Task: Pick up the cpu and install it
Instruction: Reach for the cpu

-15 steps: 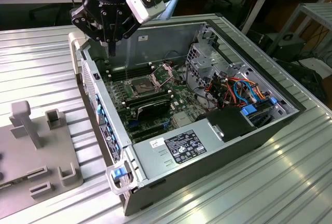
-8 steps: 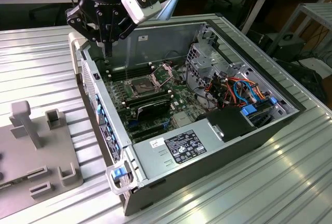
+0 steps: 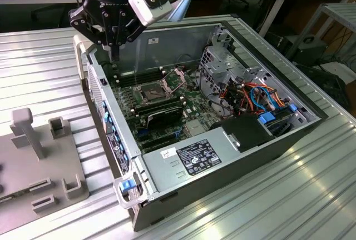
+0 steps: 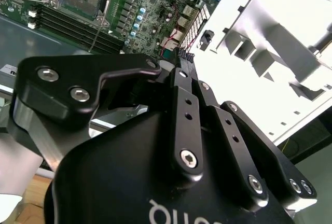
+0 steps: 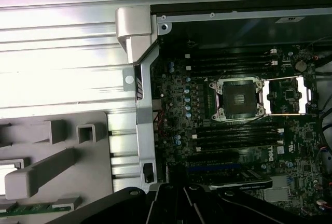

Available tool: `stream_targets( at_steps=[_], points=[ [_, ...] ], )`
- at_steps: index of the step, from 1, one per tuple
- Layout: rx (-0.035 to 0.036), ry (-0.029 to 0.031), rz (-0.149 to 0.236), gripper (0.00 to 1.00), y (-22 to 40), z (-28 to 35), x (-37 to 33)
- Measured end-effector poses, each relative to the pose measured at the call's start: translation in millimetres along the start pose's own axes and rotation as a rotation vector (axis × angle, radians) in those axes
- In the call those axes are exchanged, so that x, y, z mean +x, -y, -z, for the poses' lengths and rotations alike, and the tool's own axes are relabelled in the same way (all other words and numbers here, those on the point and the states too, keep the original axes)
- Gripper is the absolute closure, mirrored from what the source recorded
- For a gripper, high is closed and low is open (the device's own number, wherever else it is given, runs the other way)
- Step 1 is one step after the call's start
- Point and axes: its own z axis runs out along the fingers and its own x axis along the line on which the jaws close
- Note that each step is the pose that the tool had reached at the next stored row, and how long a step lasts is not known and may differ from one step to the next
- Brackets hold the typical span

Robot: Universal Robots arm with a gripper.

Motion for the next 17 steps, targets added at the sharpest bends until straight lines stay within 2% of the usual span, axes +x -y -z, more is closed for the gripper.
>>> stream_targets(
  at_steps=[11, 17],
  points=[
    [0.0, 0.0, 0.0, 0.89, 0.2, 0.1, 2.6],
    [0.0, 0.0, 0.0, 0.89, 0.6, 0.2, 7.4]
  ],
)
